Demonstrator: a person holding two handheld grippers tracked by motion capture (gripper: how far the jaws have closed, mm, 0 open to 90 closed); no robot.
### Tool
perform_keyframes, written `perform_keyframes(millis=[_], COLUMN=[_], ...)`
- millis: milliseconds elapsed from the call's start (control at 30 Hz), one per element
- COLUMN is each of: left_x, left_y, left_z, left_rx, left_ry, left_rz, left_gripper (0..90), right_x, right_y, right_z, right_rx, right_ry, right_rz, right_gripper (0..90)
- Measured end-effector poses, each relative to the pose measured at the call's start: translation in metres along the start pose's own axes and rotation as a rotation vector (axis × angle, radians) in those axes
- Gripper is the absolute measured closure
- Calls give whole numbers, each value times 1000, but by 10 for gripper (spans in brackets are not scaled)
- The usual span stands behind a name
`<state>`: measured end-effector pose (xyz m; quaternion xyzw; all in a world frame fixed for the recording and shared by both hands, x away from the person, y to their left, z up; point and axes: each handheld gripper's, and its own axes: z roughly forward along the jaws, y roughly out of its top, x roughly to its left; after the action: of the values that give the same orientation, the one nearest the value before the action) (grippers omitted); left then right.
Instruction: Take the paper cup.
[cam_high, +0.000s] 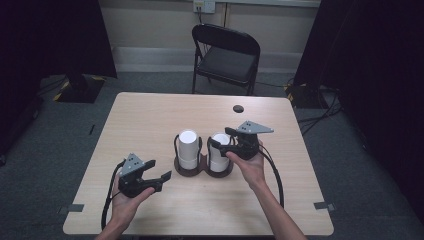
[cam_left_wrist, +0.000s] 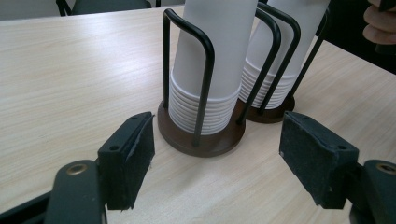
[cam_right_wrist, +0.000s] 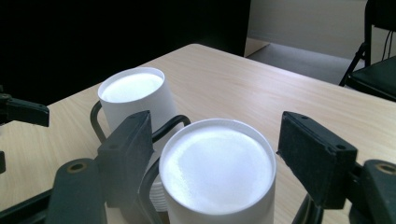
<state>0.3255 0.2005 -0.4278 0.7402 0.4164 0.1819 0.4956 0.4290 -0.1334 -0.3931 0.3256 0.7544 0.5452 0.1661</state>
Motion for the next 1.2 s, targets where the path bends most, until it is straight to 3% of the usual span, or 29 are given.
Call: perform_keyframes(millis=[500, 733, 900, 1033, 1200], left_x=[-1, 0, -2, -3, -3], left_y=[0, 0, 0, 0, 0], left_z=[0, 0, 0, 1, 1], left_rx=[3, 1, 7, 8, 7], left_ry=[4, 6, 5, 13, 11], left_rz=[9, 1, 16, 34, 30], left_gripper=[264, 265, 267, 267, 267], right_x=[5, 4, 3, 2, 1], right_y=[-7, -10, -12, -15, -15], right_z=[10, 13, 13, 13, 14], right_rx=[31, 29, 17, 42, 38], right_ry=[-13, -18, -27, -33, -38], right_rz=[-51, -44, -37, -51, -49], right_gripper=[276, 276, 279, 317, 328])
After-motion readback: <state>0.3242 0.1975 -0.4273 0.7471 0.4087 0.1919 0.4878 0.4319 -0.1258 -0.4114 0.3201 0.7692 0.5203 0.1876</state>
